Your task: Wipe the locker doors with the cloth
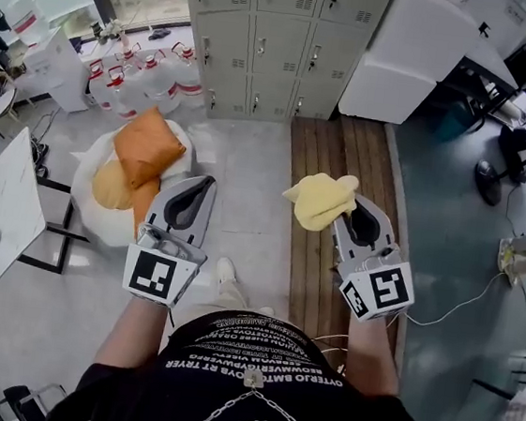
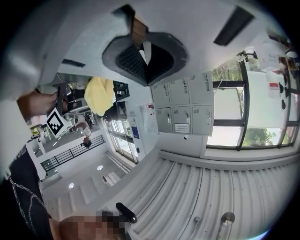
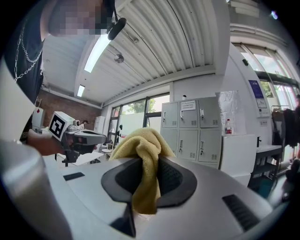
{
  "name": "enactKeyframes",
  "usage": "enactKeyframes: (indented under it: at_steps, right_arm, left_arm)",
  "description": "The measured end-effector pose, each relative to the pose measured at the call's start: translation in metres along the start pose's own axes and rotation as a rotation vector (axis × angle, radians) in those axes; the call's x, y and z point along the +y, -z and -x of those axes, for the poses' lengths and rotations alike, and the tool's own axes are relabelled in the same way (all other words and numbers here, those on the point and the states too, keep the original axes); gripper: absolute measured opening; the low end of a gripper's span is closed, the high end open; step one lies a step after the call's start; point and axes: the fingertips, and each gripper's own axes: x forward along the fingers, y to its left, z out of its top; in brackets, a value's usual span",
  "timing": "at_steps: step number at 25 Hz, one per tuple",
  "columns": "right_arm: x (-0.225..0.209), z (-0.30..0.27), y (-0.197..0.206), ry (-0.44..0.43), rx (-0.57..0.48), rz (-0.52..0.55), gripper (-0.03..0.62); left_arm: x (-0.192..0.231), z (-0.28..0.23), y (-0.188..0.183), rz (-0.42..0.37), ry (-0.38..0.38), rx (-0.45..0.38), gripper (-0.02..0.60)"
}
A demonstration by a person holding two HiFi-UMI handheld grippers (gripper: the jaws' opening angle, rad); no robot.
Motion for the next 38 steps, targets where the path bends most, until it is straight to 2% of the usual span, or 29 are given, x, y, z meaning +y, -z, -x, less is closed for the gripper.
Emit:
enactKeyframes:
  at_steps: [11, 17, 27, 32, 38]
  right_arm:
    - [-0.02, -0.091, 0.005, -0.008, 0.026, 0.001, 0.067]
    - [-0.018, -0.134, 0.007, -0.013, 0.038, -0.017, 0.067]
    - [-0.007, -0.19, 0.007, 0.021, 0.06, -0.011, 0.067]
    - [0.0, -0.208, 0.012, 0.018, 0.107, 0.004, 0.067]
    - [-0.014, -0.213, 0.015, 0.043, 0.121, 0.013, 0.067]
  left_arm:
    - [0.075, -0.049, 0.019, 0.006, -0.011, -0.014, 0.003]
    - [0.109, -0.063, 0.019, -0.02, 0.007, -0.025, 0.003]
    - [0.172, -0.078, 0.036, 0.002, 0.036, -0.026, 0.003]
    - [0.188, -0.085, 0.043, 0.03, 0.054, -0.024, 0.003]
    - [0.198, -0.094, 0.052, 0.032, 0.052, -0.011, 0.003]
